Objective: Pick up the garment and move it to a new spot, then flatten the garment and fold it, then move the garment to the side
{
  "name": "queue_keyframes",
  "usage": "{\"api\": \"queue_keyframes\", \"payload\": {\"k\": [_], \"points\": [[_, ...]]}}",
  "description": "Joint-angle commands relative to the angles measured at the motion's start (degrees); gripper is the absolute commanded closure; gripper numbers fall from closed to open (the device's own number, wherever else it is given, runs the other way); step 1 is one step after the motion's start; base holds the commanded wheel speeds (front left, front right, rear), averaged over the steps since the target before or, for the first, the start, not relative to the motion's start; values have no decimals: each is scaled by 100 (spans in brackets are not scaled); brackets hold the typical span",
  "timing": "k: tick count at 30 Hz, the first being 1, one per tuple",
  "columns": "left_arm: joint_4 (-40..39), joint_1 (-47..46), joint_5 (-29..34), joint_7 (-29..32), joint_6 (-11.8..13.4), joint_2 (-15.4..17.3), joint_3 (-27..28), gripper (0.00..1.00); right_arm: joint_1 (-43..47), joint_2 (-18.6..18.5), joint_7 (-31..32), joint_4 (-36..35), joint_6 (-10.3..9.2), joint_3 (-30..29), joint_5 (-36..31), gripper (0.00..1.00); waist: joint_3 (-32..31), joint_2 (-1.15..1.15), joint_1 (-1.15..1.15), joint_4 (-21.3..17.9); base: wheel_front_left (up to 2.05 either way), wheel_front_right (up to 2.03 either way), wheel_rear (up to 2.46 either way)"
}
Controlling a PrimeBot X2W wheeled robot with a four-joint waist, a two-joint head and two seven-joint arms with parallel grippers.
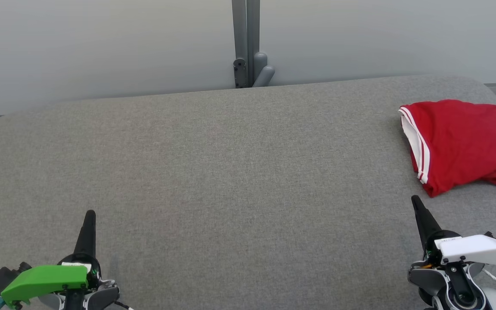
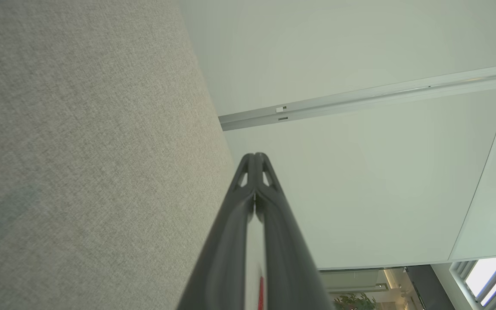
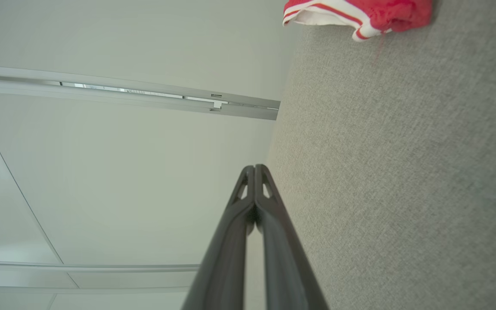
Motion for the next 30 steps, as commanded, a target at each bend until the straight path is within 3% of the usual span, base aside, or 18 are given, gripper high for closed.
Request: {"api": "queue_keyframes", "payload": {"k": [1,23,30], "points": [[-58,-105,-111,35,-28,37,37,100,-80,-31,35,-60,3,-27,131,100,2,0,0,2,0,0,0],[-116,-193,-1000,268,-60,42,114,100,-74,-35,265,-211,2,-137,1052,100,34,0,0,29,0,0,0],[-121,-205,-1020,280,-62,43,114,100,-73,-35,277,-216,2,-141,1103,100,36,0,0,31,0,0,0]]}}
